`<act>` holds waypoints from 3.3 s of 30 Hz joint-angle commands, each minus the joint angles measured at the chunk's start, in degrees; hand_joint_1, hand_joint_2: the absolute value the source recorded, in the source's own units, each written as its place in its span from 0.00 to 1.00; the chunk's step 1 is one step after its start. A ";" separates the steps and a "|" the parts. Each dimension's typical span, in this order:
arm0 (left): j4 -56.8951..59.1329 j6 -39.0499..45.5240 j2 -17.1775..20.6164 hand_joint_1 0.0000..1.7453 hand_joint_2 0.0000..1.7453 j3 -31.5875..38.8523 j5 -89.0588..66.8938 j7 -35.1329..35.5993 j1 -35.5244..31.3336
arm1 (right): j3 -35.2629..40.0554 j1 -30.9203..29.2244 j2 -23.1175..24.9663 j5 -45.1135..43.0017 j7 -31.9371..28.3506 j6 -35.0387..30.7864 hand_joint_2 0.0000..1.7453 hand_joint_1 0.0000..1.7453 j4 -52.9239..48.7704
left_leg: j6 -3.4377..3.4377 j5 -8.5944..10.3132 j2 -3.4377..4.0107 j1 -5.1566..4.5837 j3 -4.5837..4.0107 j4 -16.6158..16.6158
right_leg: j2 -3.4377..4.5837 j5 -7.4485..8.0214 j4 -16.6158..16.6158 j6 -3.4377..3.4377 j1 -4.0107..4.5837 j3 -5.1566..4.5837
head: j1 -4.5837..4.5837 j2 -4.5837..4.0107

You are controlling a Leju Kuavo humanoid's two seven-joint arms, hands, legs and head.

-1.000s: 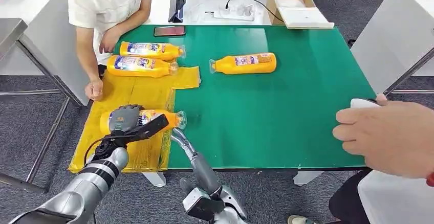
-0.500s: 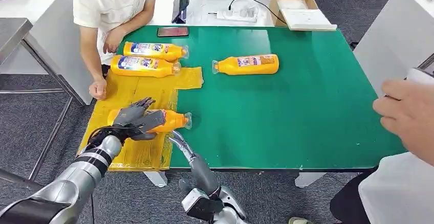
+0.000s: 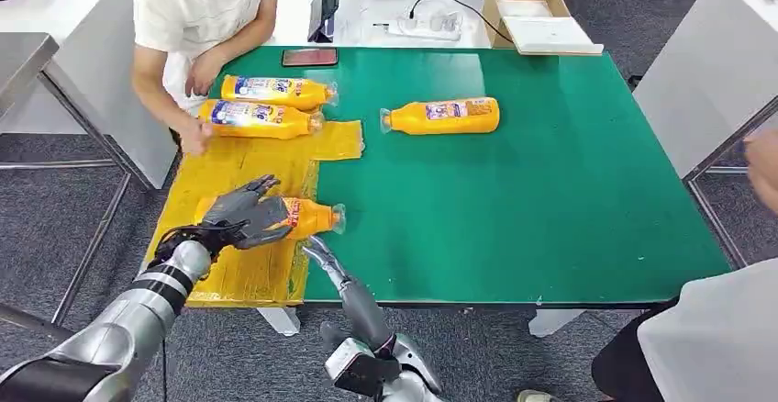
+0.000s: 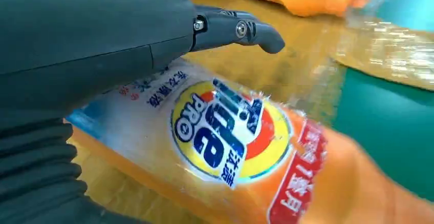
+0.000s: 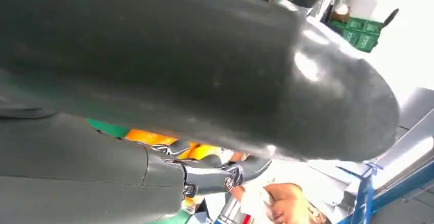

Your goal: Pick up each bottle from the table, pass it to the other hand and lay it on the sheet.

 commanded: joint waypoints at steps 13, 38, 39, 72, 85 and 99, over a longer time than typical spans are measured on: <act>-40.54 12.01 -5.70 0.00 1.00 4.50 48.20 -6.50 18.70 | -1.15 3.25 -1.71 -10.86 -3.72 15.92 0.00 0.00 -5.58 | -0.06 -0.10 0.15 0.01 -0.33 0.01 | -0.02 -0.09 -0.02 -0.08 0.04 -0.40 | 0.02 0.00; -64.16 32.39 -6.75 0.00 1.00 -0.52 39.22 -8.04 47.18 | -22.05 20.23 -3.23 1.67 -3.15 -29.16 1.00 0.00 -32.13 | -0.07 -0.18 0.29 -0.04 -0.69 0.00 | 0.10 -0.07 -0.09 -0.08 0.01 -0.83 | 0.00 0.00; -64.99 33.49 -6.70 0.00 1.00 -0.59 38.49 -8.68 48.41 | -24.57 21.04 -3.17 5.56 -2.65 -29.16 1.00 0.00 -32.76 | -0.11 -0.24 0.34 -0.01 -0.54 0.01 | 0.10 -0.11 -0.09 -0.14 0.05 -0.69 | 0.02 0.00; -56.85 38.81 -8.54 0.00 1.00 -8.92 23.62 -10.12 43.37 | -30.36 -2.07 -14.26 29.87 18.21 -12.48 1.00 0.00 5.61 | 0.02 -0.10 0.36 -0.12 -0.46 -0.10 | 0.15 0.03 -0.20 -0.05 -0.06 -0.57 | -0.02 0.00; -52.40 39.06 -8.53 0.00 1.00 -10.61 21.13 -8.74 41.14 | -30.09 -6.32 -12.43 23.75 18.79 -2.88 1.00 0.00 10.94 | 0.04 -0.08 0.42 -0.13 -0.54 -0.06 | 0.22 0.07 -0.15 -0.02 -0.07 -0.68 | -0.04 0.00; -53.53 34.25 -8.87 0.00 1.00 -11.11 23.54 -6.54 39.16 | -13.36 -21.65 -14.32 39.17 32.06 2.66 1.00 0.00 27.13 | 0.03 -0.13 0.81 -0.13 -0.52 0.01 | 0.58 0.12 -0.05 -0.03 -0.07 -0.75 | -0.02 0.00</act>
